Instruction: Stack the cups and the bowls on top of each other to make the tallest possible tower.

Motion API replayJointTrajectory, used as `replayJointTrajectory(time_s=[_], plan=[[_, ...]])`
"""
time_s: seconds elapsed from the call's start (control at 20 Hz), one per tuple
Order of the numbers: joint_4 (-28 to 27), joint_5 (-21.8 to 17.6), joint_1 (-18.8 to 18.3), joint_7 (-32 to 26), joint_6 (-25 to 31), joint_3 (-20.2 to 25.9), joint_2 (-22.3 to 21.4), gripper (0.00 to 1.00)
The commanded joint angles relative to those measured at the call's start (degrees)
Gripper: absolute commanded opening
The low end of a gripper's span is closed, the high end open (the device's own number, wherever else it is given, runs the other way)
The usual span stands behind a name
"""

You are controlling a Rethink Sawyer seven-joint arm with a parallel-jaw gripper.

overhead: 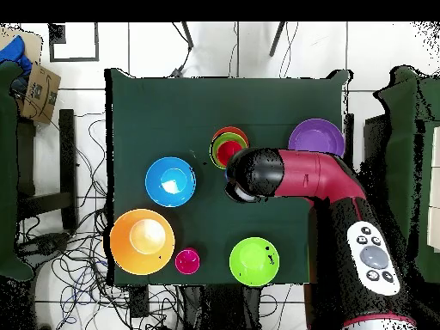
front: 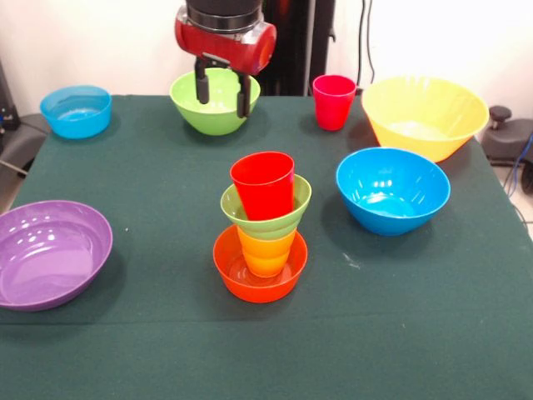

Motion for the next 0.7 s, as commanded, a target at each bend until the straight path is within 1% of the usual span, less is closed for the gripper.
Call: replayJointTrajectory(time_s=[0.05, 0.35, 0.7], plan=[[4.8, -6.4, -2.1, -16.7, -3.4, 7.0, 1.0, 1.0], [5.5, -7.7, -4.1, -16.3, -3.2, 8.9, 1.2, 1.0], [5.0, -10.1, -8.6, -18.5, -2.6, 11.2, 2.6, 1.0]])
